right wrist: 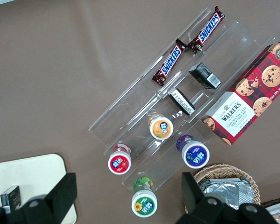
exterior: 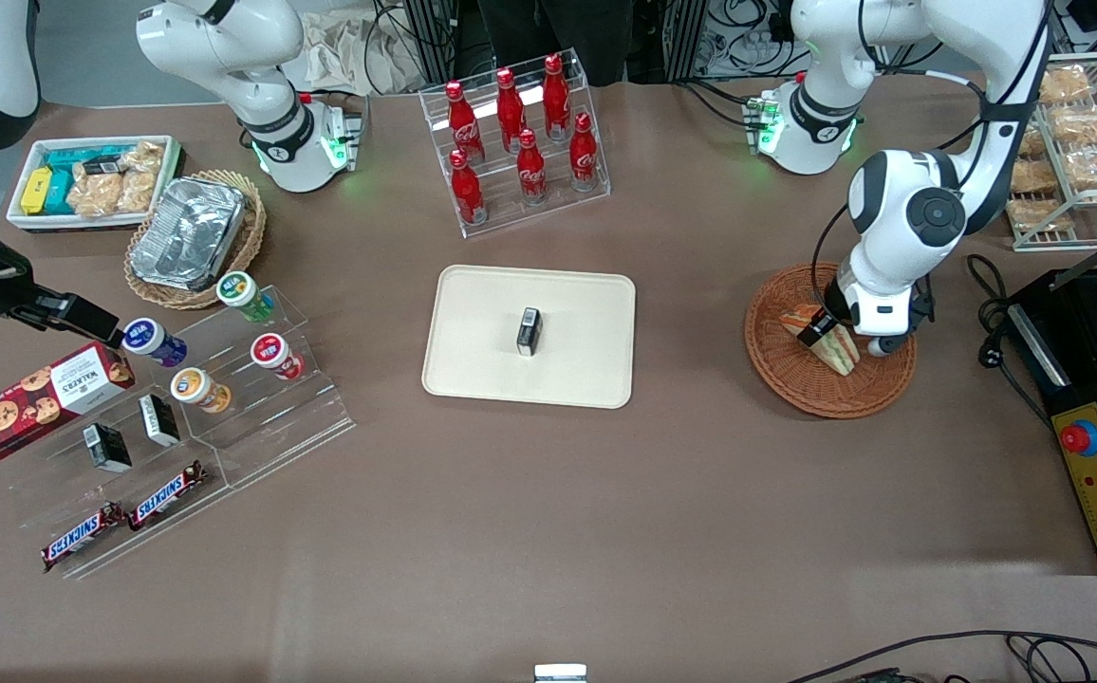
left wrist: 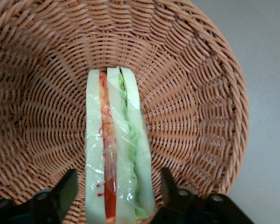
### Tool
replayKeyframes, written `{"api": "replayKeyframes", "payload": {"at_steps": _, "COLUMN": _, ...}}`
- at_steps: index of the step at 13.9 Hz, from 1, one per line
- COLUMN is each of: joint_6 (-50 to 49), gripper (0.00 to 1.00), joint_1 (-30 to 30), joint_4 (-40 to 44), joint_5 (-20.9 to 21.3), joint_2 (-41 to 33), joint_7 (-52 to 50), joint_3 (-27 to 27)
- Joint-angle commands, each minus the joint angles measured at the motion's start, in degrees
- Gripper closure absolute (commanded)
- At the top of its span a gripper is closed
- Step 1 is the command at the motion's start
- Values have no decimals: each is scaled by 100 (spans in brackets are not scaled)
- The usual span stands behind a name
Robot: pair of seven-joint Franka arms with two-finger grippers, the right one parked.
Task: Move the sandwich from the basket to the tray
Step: 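Close the left gripper on the sandwich, then lift the sandwich up out of the basket with the left gripper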
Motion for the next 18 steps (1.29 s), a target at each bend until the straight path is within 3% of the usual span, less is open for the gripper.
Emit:
{"api": "replayKeyframes", "payload": {"at_steps": 1, "joint_6": 141, "gripper": 72, "joint_1": -56, "joint_4": -29, "joint_5": 246, "joint_2": 31, "joint_7": -209, "joint_3": 61}}
{"api": "replayKeyframes", "payload": {"at_steps": 2, "joint_6": 141, "gripper": 91, "joint_1": -47, "joint_4": -29, "joint_5": 291, "joint_2": 31, "joint_7": -218, "joint_3": 61}}
{"api": "replayKeyframes", "payload": {"at_steps": 3, "joint_6": 141, "gripper": 100, "joint_1": -47, "joint_4": -29, "joint_5": 326, "joint_2": 40, "joint_7": -218, "joint_3": 61}}
{"api": "replayKeyframes", "payload": {"at_steps": 6, "joint_6": 71, "gripper": 100, "joint_1": -47, "joint_4": -20, "joint_5": 353, "joint_2": -161, "joint_7": -183, "joint_3": 61}}
{"api": "replayKeyframes", "payload": {"at_steps": 10, "joint_6": -1121, "gripper": 100, "joint_1": -47, "joint_4": 339, "joint_5": 467, "joint_2": -811, "joint_7": -139, "joint_3": 43}}
{"api": "replayKeyframes", "payload": {"at_steps": 15, "joint_6": -4142, "gripper": 100, "joint_1": -38, "joint_4": 2453, "joint_5": 449, "joint_2": -1112, "joint_7": 668, "joint_3": 25}}
{"api": "replayKeyframes", "payload": {"at_steps": 18, "joint_6": -4894, "gripper": 100, "joint_1": -12, "joint_4": 3300, "joint_5": 379, "joint_2": -1138, "joint_7": 1186, "joint_3": 17}}
